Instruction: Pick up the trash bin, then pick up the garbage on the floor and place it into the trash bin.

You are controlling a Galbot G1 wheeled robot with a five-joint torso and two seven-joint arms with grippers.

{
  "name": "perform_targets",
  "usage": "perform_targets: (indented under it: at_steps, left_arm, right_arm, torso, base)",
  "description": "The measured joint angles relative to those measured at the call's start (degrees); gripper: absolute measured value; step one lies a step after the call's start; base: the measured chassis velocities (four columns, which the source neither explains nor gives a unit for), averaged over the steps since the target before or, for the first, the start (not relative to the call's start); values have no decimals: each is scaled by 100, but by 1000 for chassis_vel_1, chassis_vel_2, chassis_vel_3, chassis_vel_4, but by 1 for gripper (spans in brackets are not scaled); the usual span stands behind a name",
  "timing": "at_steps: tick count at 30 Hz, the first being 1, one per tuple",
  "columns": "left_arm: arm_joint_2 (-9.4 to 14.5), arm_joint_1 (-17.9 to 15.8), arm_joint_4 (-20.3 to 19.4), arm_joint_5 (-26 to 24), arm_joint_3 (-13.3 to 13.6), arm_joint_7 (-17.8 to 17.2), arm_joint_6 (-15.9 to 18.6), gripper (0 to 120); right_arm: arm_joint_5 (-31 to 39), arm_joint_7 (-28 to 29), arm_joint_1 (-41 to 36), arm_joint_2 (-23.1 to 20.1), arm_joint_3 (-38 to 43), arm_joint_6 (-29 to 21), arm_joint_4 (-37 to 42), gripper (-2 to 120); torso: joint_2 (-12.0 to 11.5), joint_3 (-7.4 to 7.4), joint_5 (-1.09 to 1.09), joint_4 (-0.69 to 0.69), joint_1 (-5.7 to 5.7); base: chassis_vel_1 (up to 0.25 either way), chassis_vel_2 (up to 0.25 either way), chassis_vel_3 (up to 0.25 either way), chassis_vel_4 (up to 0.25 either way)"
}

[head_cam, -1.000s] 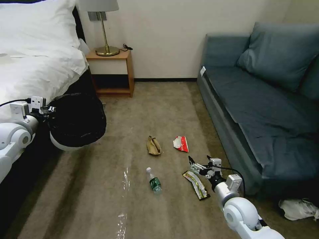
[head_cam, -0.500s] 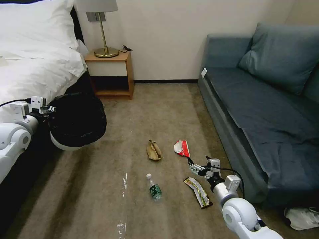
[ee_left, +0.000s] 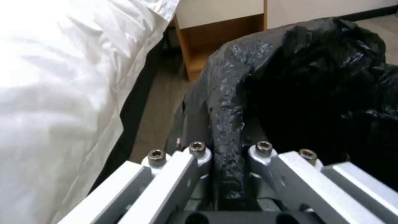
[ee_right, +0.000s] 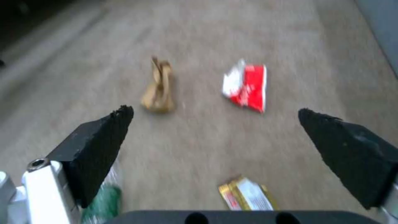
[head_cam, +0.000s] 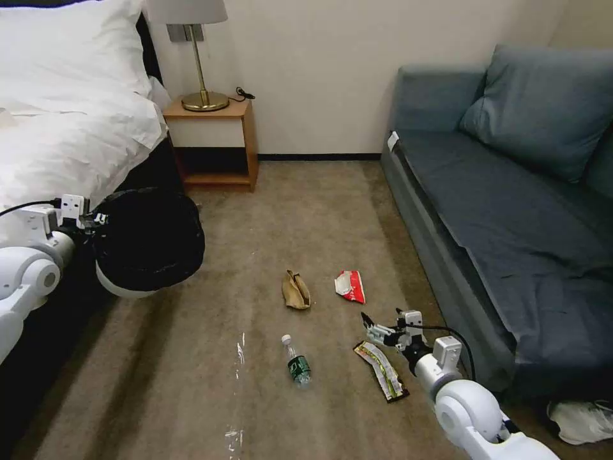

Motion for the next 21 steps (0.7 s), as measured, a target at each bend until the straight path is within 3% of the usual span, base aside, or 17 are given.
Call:
perform_targets:
  at_steps: [6, 9, 15, 19, 21]
  left_arm:
    - [-62, 338, -142, 44, -257, -5, -36, 5]
    - [-157, 776, -350, 63, -552, -5, -57, 5]
    - [-225, 1273, -694, -47, -844, -165, -52, 5]
    - [-249, 1414, -815, -60, -937, -217, -44, 5]
    - [-263, 1669, -987, -70, -1135, -225, -44, 5]
  right_arm:
    - [82, 35, -157, -237, 22, -318, -26, 100]
    - [95, 40, -321, -326, 41, -524, -112, 100]
    - [-209, -187, -446, -371, 44, -453, -513, 100]
    - [-305, -242, -439, -356, -3, -432, -633, 100]
    - [-428, -298, -394, -327, -167, -427, -735, 100]
  torso:
    - [0, 0, 1, 1, 0]
    - [0, 0, 1, 0, 0]
    - [0, 0, 1, -1, 0]
    - [0, 0, 1, -1, 0]
    - [0, 0, 1, 0, 0]
  base:
    - [0, 0, 0, 0]
    - [0, 0, 0, 0]
    - [0, 0, 0, 0]
    - [0, 0, 0, 0]
    - [0, 0, 0, 0]
